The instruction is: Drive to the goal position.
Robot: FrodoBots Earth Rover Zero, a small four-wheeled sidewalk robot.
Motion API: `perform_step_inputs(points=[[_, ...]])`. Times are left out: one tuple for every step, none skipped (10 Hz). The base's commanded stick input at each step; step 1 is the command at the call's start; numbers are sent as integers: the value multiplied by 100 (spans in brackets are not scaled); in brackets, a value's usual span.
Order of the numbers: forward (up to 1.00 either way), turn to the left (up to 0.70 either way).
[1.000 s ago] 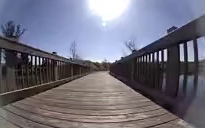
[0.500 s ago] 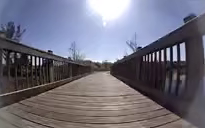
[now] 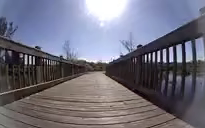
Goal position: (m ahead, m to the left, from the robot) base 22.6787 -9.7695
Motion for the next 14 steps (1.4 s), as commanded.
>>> perform_step_inputs(points=[[70,0],[70,0],[70,0],[70,0],[70,0],[70,0],[70,0],[70,7],[70,25],[70,35],[70,35],[70,27],[70,17],[70,7]])
